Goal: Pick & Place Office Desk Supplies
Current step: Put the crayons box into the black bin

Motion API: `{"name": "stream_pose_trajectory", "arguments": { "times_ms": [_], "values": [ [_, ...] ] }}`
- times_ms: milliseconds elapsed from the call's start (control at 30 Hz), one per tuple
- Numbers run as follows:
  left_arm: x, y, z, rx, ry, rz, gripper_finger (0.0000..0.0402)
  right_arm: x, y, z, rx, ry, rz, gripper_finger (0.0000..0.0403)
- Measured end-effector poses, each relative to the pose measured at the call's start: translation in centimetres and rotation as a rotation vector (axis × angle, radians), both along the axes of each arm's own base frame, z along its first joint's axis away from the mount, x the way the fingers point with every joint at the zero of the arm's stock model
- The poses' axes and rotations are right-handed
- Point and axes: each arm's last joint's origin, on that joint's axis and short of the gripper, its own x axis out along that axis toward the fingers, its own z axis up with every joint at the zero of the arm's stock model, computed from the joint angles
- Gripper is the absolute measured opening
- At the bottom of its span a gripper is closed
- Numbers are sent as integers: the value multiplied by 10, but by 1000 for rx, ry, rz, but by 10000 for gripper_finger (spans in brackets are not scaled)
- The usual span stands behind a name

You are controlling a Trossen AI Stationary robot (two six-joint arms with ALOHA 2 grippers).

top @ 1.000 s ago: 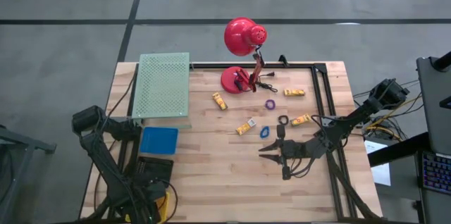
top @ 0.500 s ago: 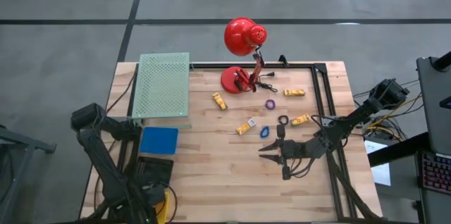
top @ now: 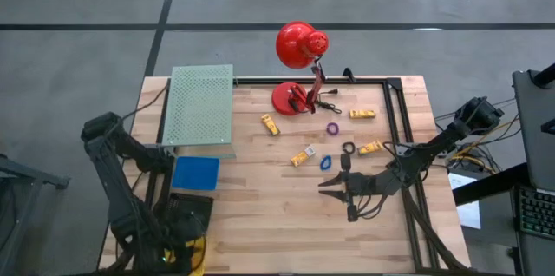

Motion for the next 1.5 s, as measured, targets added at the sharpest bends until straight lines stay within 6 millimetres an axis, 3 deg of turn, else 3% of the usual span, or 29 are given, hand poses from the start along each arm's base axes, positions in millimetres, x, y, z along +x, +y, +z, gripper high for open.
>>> {"name": "stream_pose_trajectory", "arguments": {
  "times_ms": [200, 367, 667, 1100, 1500],
  "values": [
    [5, 12, 24, 171, -311, -62, 164, 0, 0, 0, 0, 0, 0, 85],
    [23, 14, 33, 271, -428, -196, 164, 0, 0, 0, -1, 1, 0, 79],
    [62, 34, 21, 361, -455, -347, 164, 0, 0, 0, -3, 4, 0, 68],
    [114, 88, -1, 453, -485, -370, 164, 0, 0, 0, -3, 4, 0, 84],
    [151, 169, 4, 658, -446, -265, 164, 0, 0, 0, -3, 5, 0, 78]
  ]
}}
